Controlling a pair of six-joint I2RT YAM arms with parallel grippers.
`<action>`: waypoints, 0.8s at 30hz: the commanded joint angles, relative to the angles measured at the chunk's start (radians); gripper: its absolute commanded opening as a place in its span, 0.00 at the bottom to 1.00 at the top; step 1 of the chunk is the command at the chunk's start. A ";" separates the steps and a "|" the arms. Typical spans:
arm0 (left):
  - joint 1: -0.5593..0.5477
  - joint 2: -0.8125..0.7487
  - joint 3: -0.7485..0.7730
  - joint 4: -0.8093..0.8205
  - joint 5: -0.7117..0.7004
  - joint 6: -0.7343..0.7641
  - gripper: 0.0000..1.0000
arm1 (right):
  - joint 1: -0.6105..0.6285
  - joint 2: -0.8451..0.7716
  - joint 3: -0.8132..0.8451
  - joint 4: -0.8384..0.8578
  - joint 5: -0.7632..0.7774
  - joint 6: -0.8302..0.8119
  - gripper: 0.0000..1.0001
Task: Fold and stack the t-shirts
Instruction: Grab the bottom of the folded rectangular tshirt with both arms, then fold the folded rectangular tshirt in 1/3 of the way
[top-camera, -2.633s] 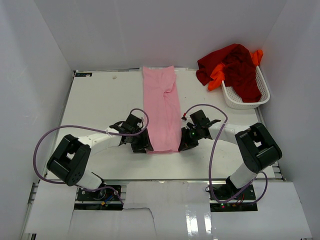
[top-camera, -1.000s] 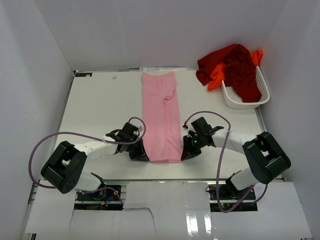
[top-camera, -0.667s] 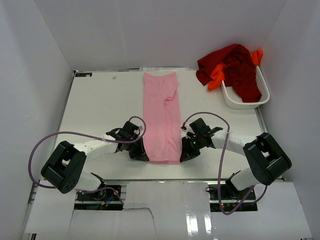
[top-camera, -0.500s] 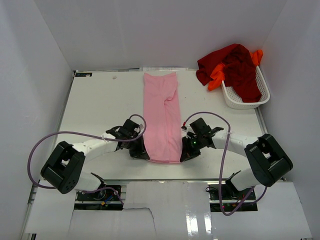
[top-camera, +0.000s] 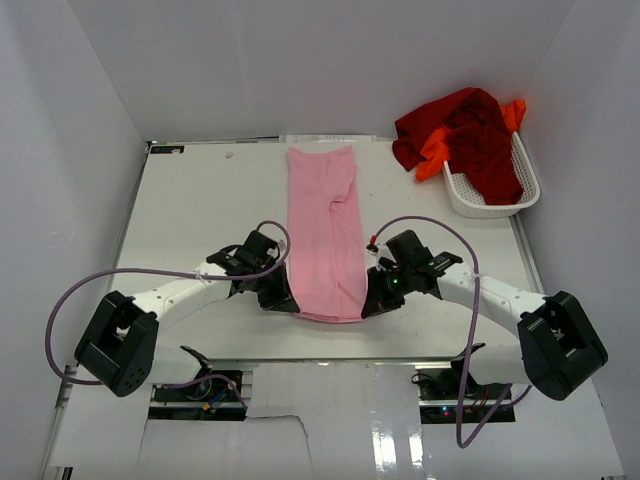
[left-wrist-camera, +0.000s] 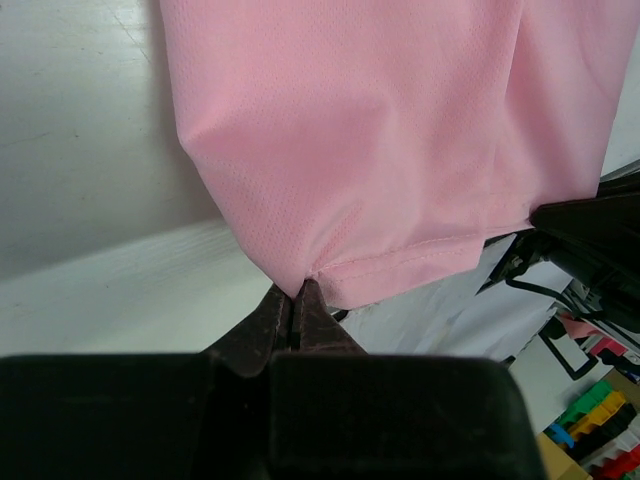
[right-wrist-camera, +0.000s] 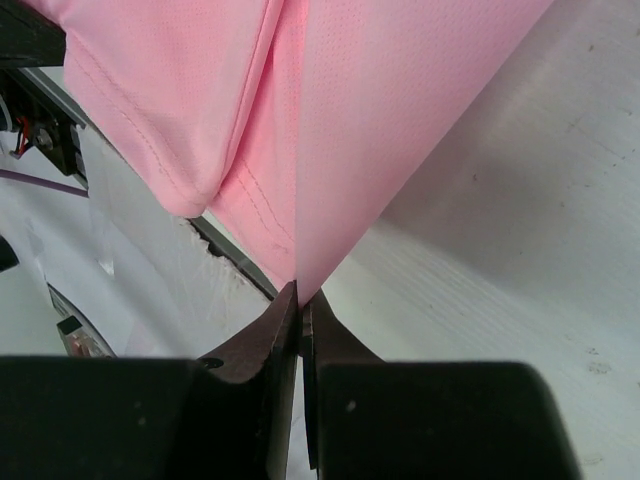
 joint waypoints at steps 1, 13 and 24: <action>-0.005 -0.060 0.014 -0.029 -0.006 -0.010 0.00 | 0.006 -0.047 0.038 -0.063 -0.011 0.001 0.08; -0.005 -0.115 0.124 -0.127 -0.041 -0.013 0.00 | 0.006 -0.093 0.104 -0.124 -0.010 -0.004 0.08; 0.012 -0.060 0.227 -0.161 -0.052 0.021 0.00 | 0.003 -0.036 0.246 -0.158 0.004 -0.039 0.08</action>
